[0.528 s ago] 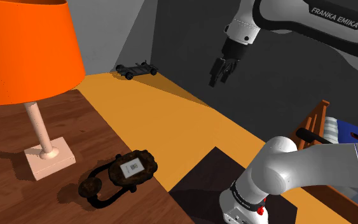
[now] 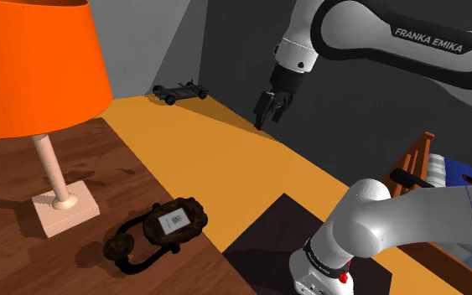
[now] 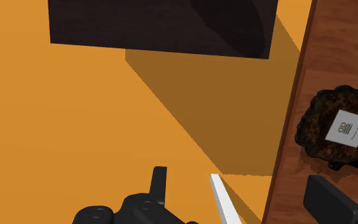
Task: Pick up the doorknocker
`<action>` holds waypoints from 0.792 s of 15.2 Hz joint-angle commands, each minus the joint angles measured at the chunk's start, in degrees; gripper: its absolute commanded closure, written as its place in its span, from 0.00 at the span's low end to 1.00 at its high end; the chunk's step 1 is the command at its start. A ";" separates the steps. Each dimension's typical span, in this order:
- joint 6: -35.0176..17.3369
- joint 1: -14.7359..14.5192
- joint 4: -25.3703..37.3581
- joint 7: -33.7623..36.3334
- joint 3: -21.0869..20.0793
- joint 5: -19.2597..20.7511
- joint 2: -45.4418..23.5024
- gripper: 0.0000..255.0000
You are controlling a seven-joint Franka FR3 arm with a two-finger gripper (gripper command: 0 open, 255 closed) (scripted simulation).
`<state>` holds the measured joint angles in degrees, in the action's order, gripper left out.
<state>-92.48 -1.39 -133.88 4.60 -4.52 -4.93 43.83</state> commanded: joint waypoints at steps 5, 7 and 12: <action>-5.86 -2.28 -2.14 6.78 -7.11 -3.87 -3.72 0.00; -7.88 -2.99 -2.30 9.09 -9.57 -4.99 -5.54 0.00; -13.07 -4.38 -1.52 14.97 -15.80 -7.01 -11.33 0.00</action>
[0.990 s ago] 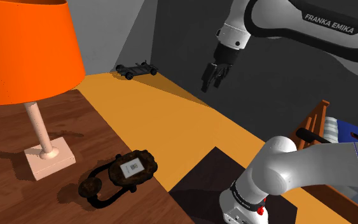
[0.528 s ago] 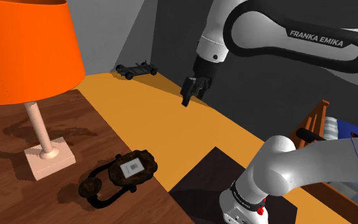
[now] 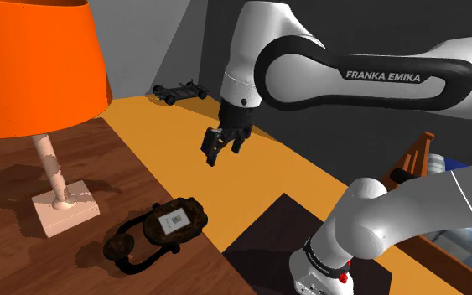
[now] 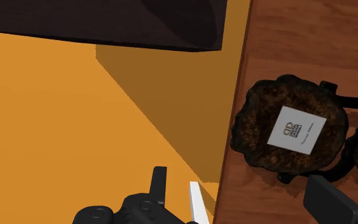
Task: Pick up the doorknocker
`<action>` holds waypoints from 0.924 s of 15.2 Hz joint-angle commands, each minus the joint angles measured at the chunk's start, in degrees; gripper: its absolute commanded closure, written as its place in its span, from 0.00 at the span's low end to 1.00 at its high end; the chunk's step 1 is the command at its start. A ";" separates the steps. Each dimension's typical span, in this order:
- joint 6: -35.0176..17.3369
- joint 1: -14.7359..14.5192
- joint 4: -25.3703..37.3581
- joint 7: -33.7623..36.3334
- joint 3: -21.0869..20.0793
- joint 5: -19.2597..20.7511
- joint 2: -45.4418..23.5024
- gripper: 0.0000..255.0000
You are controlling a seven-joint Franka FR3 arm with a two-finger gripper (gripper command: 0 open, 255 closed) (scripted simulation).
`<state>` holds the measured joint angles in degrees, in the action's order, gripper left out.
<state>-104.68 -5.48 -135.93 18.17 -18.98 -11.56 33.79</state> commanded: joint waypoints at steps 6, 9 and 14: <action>-7.00 -1.05 3.69 9.07 -8.91 -0.48 -10.49 0.00; -9.85 -1.06 6.15 13.43 -12.72 0.87 -16.01 0.00; -13.87 -1.12 11.58 22.01 -18.66 6.08 -26.79 0.00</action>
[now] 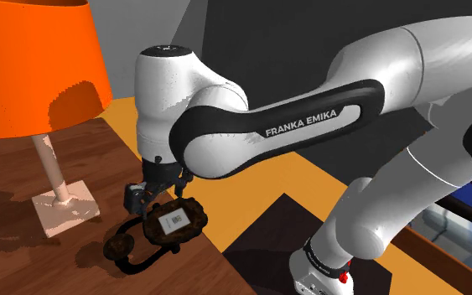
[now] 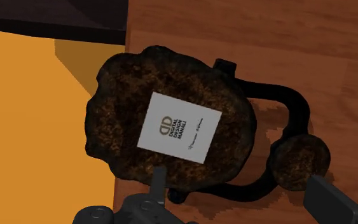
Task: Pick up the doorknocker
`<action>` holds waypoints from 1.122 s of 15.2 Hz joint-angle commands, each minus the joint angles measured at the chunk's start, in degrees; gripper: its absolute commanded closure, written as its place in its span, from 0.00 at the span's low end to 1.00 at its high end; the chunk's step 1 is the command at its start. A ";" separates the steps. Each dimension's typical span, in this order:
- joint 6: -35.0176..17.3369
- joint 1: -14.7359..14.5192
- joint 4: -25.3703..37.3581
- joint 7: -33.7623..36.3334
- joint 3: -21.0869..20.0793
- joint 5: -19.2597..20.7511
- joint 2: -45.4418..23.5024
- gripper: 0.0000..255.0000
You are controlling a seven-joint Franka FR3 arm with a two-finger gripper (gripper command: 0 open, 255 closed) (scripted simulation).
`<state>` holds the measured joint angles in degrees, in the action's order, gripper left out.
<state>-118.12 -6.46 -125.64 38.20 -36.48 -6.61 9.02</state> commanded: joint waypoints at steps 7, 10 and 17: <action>-2.69 -4.55 12.05 15.97 -4.81 14.08 -20.02 0.00; -4.05 -4.99 11.36 16.44 -4.38 14.77 -20.87 0.00; -7.72 -5.70 9.56 17.88 -3.63 16.97 -23.39 0.00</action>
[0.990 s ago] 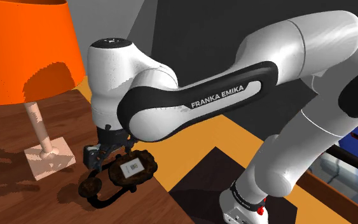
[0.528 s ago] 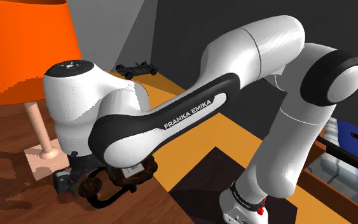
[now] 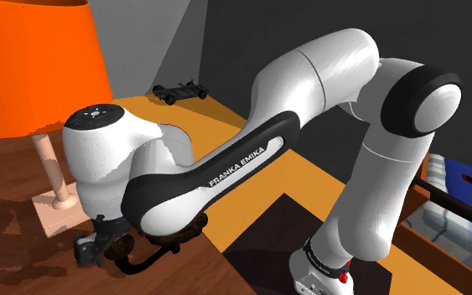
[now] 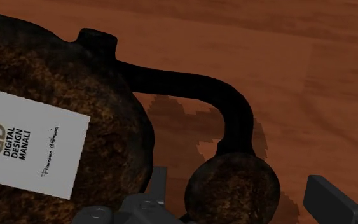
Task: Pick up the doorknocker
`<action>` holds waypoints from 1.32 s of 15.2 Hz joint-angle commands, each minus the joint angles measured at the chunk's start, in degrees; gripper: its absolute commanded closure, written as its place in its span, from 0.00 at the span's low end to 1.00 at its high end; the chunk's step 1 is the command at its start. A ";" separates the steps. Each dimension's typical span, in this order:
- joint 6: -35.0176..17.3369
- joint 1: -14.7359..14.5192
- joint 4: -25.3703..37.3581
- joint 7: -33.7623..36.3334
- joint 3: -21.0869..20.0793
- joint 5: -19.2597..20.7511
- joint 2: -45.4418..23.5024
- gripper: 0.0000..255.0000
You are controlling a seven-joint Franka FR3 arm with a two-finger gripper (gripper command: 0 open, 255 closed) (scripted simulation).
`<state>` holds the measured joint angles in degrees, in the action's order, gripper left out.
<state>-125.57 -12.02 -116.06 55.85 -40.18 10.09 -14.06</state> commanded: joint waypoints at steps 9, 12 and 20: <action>-0.33 -0.08 -0.17 0.16 0.05 0.18 -0.19 1.00; 1.03 0.14 0.58 -0.32 -0.24 -0.56 0.63 1.00; 6.40 1.01 3.49 -2.19 -1.10 -3.43 3.96 1.00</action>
<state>-119.86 -11.15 -112.88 53.94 -41.16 7.10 -10.65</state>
